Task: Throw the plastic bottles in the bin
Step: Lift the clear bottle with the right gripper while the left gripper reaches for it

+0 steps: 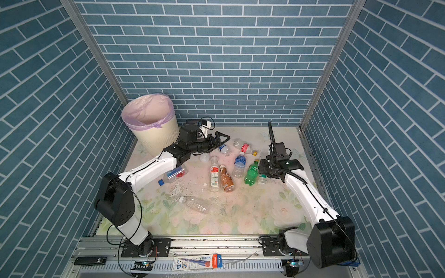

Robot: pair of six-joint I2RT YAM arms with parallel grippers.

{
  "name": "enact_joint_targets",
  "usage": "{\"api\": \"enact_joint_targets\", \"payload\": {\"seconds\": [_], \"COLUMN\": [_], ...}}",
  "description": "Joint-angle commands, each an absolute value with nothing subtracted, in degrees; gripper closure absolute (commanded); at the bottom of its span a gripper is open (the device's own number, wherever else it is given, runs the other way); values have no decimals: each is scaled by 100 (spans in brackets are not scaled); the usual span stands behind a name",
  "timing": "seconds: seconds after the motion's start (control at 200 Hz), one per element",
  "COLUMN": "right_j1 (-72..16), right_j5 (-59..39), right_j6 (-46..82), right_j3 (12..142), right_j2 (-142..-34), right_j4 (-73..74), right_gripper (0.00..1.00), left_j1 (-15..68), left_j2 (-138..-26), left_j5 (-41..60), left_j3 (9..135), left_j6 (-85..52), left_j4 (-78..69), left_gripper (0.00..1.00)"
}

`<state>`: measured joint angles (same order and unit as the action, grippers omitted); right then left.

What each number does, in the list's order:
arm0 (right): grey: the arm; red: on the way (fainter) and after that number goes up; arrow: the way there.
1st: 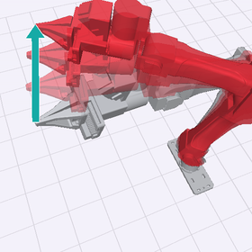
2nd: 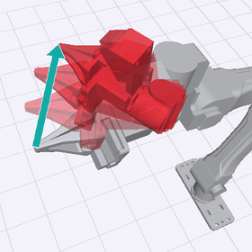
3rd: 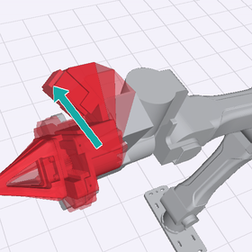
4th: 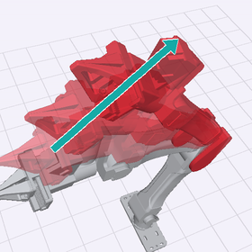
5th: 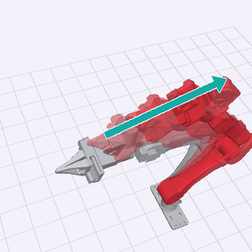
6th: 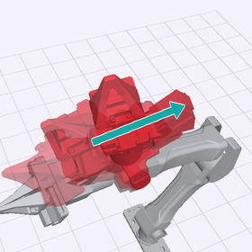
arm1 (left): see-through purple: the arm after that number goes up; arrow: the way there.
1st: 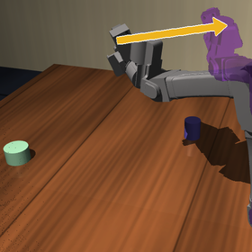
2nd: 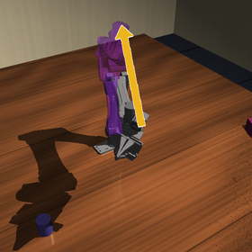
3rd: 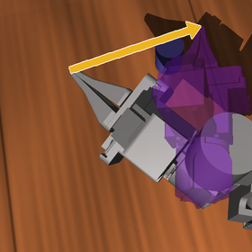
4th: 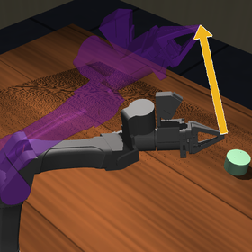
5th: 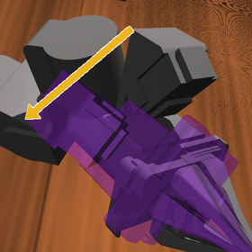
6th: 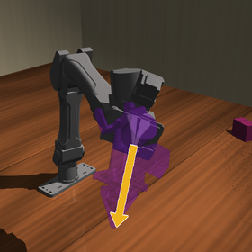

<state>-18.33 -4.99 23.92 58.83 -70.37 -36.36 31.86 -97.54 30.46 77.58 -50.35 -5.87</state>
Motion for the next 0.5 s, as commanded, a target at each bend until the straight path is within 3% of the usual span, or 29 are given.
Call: {"api": "enact_joint_targets", "payload": {"seconds": [0.0, 0.265, 0.495], "right_j1": [-2218, -3120, -3530], "right_j5": [-884, -1450, -1514], "right_j6": [2193, 1887, 1898], "right_j3": [6248, 6602, 6943], "right_j2": [-6848, -7148, -7504], "right_j4": [-3437, -2617, -2232], "right_gripper": [67, 67, 67], "left_j1": [3165, 3215, 3242], "left_j2": [-9871, -9885, -9900], "left_j5": [3274, 3490, 3599], "left_j3": [7965, 7965, 7856], "left_j6": [-4981, -4984, -4992], "left_j4": [-595, -767, -789], "left_gripper": [1, 1, 12]}}
